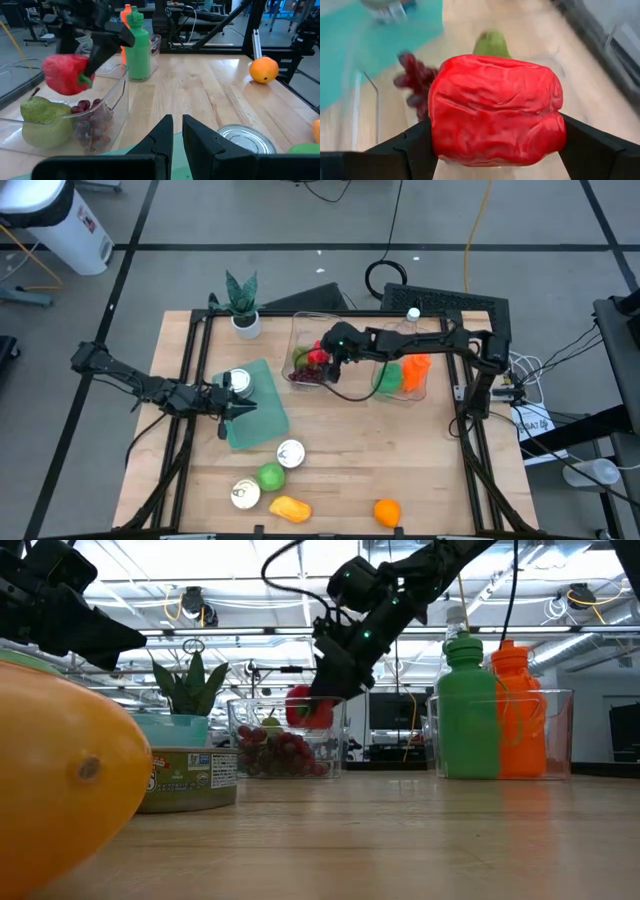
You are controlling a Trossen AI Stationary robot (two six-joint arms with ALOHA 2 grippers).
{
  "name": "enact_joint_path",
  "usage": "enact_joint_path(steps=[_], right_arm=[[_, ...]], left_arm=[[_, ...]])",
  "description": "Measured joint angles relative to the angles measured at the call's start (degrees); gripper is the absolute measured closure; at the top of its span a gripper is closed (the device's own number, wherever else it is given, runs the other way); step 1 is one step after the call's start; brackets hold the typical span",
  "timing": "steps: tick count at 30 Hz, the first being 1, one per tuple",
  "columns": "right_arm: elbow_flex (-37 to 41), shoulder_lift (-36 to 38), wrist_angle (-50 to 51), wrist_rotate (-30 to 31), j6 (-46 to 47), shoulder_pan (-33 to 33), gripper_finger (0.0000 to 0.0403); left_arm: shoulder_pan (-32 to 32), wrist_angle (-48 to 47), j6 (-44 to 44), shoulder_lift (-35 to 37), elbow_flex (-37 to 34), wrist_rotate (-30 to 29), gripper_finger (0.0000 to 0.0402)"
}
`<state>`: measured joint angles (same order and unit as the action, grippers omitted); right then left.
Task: Pick & Place Food Item
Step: Put the red bell pepper into the left transparent bin, then put the green tuna can into the green bin
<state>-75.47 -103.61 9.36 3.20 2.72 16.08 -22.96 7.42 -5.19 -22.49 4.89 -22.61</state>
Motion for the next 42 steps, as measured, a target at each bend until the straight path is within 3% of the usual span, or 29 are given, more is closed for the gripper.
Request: enact_joint_path(steps=[11,21,26,29,32,37,42], right_arm=[[-0.01,-0.64,0.13,1.71,-0.31,-0.24,0.001],[-0.03,2.47,-1.27,0.95,-0.08,-0.65,0.0006],[-0.03,11.37,-2.08,-6.33,3.34,-2.16,0.0019],[-0.01,17.51,-1.99,-11.1,2.12,-5.45,0.0052],[0.18,23.12,-1.86,-10.65,-0.67,-11.12,0.0105],[4.66,30.81,-5.3,-4.06,-6.14,-22.71,0.0223],[14.74,36.13,-11.72,4.31,-9.67,-31.74,0.035]], left_arm=[[0.0,0.09,-0.11,-0.01,0.0,0.02,0.0352],[0.0,0.06,-0.17,-0.02,0.0,0.09,0.0352],[0.0,-0.2,-0.28,-0.02,0.0,0.09,0.0352],[0.0,-0.22,-0.28,-0.02,0.0,0.1,0.0352],[0.0,-0.24,-0.79,0.0,0.0,0.11,0.0352],[0.0,-0.26,-1.25,-0.02,0.0,0.31,0.0352],[0.0,-0.26,-1.36,-0.02,0.0,0.28,0.0352]])
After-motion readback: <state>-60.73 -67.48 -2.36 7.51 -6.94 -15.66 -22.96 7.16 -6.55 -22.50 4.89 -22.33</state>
